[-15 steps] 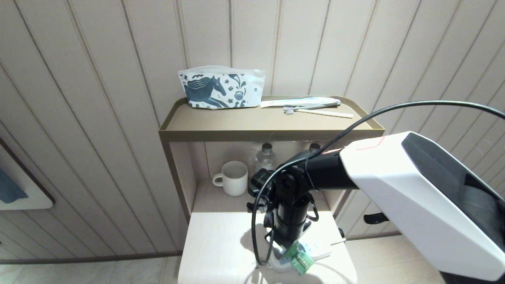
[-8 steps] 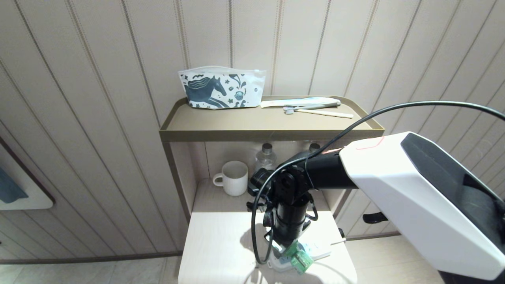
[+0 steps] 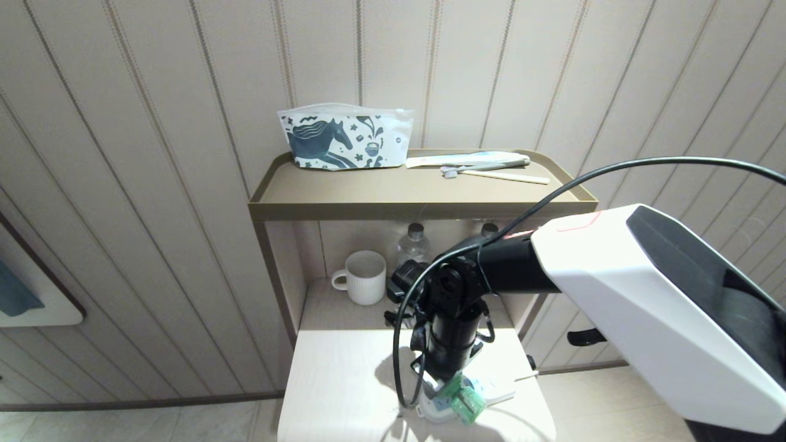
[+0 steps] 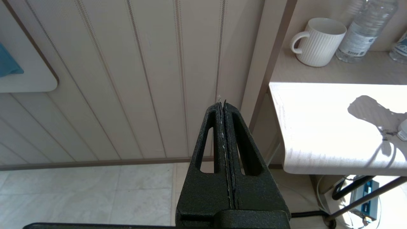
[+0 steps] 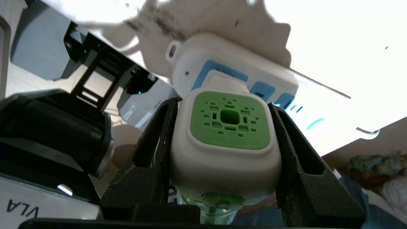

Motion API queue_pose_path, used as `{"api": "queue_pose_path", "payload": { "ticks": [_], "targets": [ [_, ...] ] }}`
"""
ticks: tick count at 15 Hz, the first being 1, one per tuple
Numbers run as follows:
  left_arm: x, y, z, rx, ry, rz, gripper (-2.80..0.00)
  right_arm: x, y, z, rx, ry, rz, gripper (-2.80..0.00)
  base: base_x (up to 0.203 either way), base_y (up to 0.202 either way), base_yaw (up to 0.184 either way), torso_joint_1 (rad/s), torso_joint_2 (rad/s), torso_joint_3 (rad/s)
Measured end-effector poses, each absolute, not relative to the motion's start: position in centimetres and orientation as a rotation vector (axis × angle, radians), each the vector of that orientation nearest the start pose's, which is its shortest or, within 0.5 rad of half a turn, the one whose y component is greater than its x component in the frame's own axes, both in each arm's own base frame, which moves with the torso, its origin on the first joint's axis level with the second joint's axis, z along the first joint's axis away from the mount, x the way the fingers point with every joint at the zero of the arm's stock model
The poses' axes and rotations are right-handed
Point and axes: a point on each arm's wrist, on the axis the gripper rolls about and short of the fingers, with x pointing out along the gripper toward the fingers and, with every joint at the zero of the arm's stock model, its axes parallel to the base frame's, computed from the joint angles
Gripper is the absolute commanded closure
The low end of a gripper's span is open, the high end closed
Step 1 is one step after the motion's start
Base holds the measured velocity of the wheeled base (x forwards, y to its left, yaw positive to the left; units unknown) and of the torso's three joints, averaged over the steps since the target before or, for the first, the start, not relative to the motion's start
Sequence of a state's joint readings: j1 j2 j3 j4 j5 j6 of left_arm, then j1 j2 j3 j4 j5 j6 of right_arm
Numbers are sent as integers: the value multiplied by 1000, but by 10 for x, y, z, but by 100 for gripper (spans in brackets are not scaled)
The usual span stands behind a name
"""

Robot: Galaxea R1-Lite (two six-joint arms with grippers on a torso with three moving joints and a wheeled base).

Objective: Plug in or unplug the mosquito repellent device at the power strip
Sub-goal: Insert the plug into the socket

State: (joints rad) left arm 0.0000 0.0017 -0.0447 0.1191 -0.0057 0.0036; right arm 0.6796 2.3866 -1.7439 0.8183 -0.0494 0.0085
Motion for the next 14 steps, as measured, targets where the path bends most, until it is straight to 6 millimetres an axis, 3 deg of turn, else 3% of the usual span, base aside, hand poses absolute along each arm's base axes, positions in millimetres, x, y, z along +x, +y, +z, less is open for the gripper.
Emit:
{"api": "queue_pose_path", "payload": {
  "ticks": [8,14],
  "targets": [
    [-27,0,76,3,76,-6,0,327,253,53,-489,1342,500,0,0,0,0,0,0,0],
    [-26,0,76,3,77,-5,0,324,250,63,-479,1317,502,0,0,0,0,0,0,0]
  ]
}}
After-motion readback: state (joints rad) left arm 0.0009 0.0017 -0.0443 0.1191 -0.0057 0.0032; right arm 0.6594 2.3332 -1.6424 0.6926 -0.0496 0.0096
